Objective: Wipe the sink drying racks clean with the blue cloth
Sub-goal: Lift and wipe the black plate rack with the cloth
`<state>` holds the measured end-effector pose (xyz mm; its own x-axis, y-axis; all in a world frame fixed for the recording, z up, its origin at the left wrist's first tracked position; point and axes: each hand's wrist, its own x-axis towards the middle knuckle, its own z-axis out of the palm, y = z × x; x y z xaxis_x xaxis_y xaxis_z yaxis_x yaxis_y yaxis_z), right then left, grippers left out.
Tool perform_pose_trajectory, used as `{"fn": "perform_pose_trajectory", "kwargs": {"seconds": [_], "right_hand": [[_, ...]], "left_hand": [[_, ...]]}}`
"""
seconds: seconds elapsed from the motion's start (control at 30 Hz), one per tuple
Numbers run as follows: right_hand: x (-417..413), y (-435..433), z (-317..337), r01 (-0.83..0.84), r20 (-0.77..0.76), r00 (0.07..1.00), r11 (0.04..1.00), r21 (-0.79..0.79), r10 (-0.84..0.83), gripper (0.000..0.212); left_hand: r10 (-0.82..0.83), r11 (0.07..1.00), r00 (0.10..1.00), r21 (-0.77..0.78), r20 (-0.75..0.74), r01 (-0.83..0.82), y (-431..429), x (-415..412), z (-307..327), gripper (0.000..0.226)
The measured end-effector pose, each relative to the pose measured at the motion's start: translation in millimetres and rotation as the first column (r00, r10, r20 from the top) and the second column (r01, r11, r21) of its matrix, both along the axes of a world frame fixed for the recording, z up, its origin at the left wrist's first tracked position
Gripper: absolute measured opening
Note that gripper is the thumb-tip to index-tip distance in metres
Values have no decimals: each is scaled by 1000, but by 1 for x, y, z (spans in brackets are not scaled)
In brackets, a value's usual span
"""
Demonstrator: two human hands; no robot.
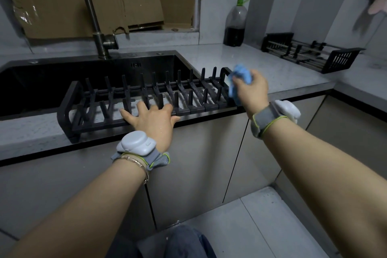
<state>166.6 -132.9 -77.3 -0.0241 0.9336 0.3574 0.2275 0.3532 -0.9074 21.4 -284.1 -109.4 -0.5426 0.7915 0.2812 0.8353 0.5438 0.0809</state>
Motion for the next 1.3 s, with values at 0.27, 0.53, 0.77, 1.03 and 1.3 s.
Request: {"fn": "perform_pose_trajectory", "kwargs": {"seconds": [0.27,0.53,0.77,1.03,1.3], "right_hand": [[9,-8,17,-242,396,885,969,-53,243,27],[15,-3,15,-240,877,478,954,179,-44,38],[10,-11,5,-163,775,621,948,274,-117,27],[-13,-18,6,-46,288,957,948,314,-49,20],[-16,-12,8,-320,866,488,902,291,-106,17]], "left_hand": [[-18,1000,1000,2,6,17,-2,0,-2,40],[-14,1000,1000,-6,26,14,-2,0,-1,39],[-5,1000,999,-18,38,5,-2,2,2,39],[-12,1000,999,-24,32,13,-2,3,1,38],[-21,1000,999,-1,31,21,-2,2,0,39]]}}
